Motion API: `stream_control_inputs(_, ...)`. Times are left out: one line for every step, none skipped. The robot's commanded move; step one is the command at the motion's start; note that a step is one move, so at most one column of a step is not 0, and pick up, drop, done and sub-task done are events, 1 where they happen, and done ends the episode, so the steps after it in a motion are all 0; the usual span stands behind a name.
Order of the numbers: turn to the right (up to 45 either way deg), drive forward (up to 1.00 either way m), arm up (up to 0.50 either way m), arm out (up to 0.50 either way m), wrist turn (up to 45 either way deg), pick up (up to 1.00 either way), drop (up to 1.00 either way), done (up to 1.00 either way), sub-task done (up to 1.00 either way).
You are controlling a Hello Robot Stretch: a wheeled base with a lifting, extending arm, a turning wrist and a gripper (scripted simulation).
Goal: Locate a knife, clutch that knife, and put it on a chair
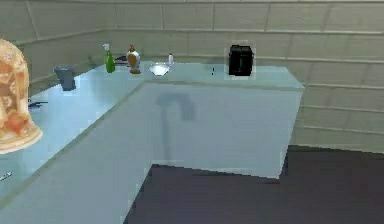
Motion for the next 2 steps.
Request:
stream_control_inputs(-45.0, 0.0, 0.0, 0.0, 0.0, 0.0, 0.0, 0.0, 0.0)
stream_control_inputs(-45.0, 0.0, 0.0, 0.0, 0.0, 0.0, 0.0, 0.0, 0.0)
